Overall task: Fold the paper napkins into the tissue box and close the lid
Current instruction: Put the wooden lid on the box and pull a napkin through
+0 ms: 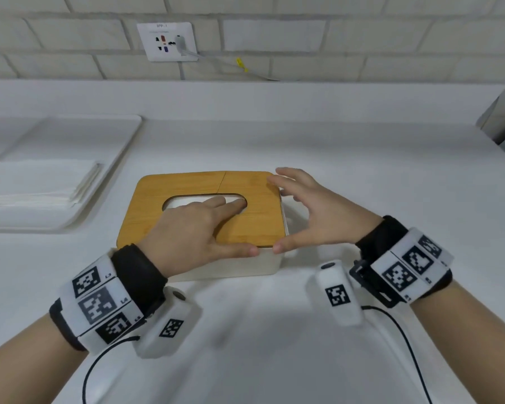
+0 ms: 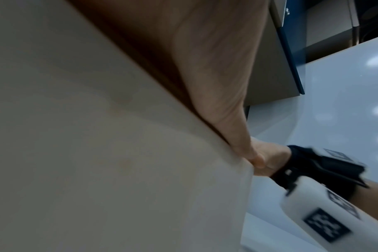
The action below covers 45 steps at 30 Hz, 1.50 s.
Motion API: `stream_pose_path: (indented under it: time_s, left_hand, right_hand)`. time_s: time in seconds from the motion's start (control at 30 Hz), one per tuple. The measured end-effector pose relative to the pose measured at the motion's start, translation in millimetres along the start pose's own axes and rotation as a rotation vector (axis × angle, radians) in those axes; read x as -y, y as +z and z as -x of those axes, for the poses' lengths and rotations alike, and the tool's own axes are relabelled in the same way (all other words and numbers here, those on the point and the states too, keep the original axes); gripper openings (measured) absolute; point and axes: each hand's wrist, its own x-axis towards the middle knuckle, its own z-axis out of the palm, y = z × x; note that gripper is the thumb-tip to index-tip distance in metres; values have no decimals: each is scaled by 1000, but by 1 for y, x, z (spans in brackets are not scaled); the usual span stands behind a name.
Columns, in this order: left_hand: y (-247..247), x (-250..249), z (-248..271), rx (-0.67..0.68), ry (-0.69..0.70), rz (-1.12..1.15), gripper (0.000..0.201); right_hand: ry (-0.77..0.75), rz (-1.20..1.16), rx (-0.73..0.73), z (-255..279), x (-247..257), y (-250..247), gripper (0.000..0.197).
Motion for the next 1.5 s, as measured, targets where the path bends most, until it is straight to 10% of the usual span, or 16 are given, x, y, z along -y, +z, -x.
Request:
stream_pose_path:
  time_s: [0.53, 0.77, 1.5]
  left_hand:
    - [-34, 25, 15, 48, -147, -67, 130]
    - [-56, 79, 15, 426, -357, 199, 170]
    - [-34, 85, 23, 241, -207, 299, 166]
  right_hand:
    - [-42, 321, 138, -22, 19, -10, 115]
    - [-30, 318, 140, -23, 23, -10, 113]
    - [43, 518, 309, -26, 35, -25, 111]
